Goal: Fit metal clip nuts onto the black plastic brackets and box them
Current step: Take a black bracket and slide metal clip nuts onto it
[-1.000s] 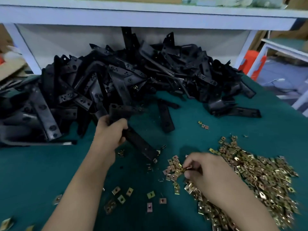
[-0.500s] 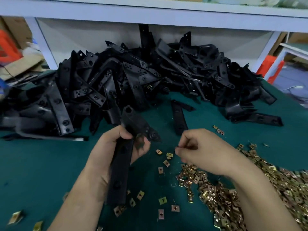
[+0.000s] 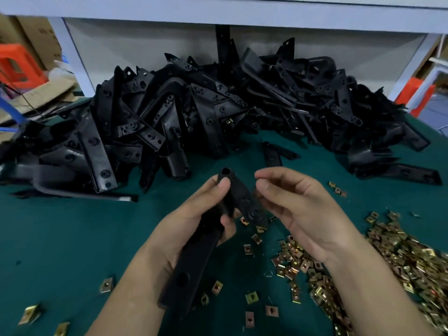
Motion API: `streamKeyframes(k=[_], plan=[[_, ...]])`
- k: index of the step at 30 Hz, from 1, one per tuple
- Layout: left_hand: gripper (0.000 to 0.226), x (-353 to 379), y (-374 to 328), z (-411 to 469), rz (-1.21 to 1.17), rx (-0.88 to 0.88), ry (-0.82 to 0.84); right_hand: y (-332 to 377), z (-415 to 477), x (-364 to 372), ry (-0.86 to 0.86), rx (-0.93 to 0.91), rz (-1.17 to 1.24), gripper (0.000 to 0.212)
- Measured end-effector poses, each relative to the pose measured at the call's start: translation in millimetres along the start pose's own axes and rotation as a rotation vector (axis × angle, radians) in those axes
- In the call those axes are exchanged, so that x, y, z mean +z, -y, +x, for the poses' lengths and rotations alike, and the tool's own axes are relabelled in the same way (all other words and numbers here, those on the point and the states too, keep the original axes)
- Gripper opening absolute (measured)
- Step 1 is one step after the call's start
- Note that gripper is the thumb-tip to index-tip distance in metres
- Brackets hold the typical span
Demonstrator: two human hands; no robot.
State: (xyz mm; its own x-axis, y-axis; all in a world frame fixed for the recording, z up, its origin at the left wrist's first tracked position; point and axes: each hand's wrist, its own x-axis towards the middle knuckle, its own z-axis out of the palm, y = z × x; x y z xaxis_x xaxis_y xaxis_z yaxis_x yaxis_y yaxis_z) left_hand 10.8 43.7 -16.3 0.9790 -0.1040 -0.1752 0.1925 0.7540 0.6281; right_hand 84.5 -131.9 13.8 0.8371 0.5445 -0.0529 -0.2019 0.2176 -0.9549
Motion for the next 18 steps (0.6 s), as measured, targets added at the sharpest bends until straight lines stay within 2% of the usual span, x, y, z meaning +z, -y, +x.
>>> streamKeyframes(k=[4,10,14,18], plan=[[0.026,1.5,2.4,0.4,0.224,0.065,0.068,-1.9,-1.4,1.1,0.011,-0.008,0.003,0.024],[0.024,-0.3,3.6,3.4,0.195,0.090,0.100,-2.9,-2.1,2.3,-0.023,-0.014,-0.066,0.023],[0.028,-3.2,6.0,4.6,0.190,0.102,0.135,-4.8,-1.1,5.8,-0.058,0.006,-0.001,0.016],[0.025,-3.7,7.4,5.3,0.214,0.121,0.152,-4.2,-2.2,8.3,-0.041,0.004,0.011,0.018]])
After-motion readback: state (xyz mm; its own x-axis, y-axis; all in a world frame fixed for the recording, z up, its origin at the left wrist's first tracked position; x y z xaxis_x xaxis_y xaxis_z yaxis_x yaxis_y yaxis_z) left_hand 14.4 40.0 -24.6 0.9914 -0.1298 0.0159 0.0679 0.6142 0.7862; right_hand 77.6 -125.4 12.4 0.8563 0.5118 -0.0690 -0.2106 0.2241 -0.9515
